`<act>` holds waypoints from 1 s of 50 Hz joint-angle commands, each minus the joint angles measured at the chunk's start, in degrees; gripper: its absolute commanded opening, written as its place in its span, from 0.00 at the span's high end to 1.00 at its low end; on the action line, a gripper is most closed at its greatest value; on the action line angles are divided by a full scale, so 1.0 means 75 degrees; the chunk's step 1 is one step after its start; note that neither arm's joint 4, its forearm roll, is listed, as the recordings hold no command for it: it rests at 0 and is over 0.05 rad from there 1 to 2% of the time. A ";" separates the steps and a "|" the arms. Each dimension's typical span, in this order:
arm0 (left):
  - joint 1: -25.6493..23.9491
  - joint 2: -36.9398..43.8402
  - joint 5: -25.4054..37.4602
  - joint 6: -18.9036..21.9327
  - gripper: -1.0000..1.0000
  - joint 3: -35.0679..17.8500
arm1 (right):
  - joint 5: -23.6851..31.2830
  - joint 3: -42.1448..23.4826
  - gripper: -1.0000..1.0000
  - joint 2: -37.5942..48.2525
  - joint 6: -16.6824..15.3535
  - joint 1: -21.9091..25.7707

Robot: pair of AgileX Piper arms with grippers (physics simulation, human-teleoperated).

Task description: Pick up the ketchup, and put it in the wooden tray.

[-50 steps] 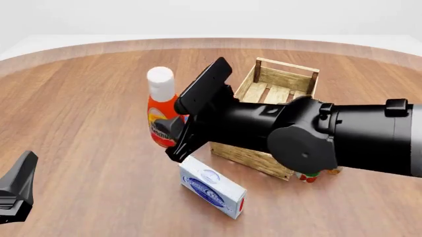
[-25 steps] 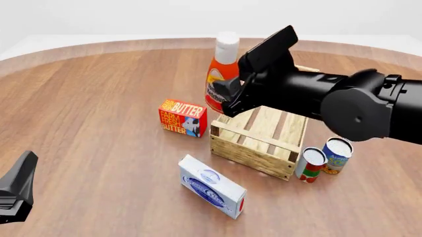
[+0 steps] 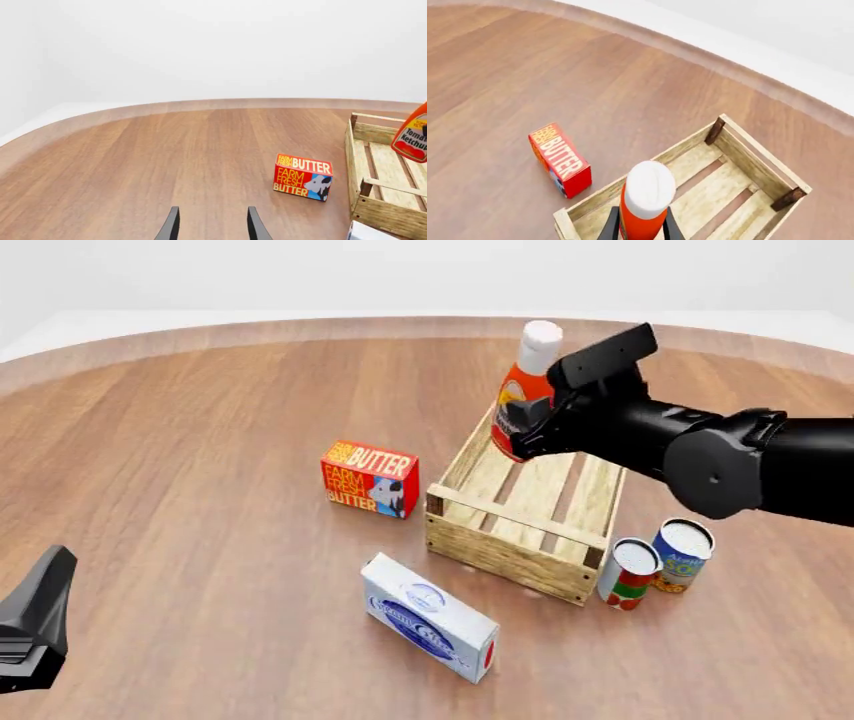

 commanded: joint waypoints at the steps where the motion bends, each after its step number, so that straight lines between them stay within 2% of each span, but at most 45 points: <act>1: 0.0000 0.0000 0.0000 0.0000 0.00 0.0000 | -0.0836 0.0165 1.00 0.0630 0.0246 -0.0576; 4: 0.0000 0.0000 0.0000 0.0000 0.00 0.0000 | -0.1131 0.0177 1.00 0.0841 0.0266 -0.0857; 17: 0.0000 0.0000 0.0000 0.0000 0.00 0.0000 | -0.1499 0.0058 1.00 0.1415 0.0241 -0.1086; 50: 0.0000 0.0000 0.0000 0.0000 0.00 0.0000 | -0.2438 0.0165 1.00 0.2375 0.0162 -0.1243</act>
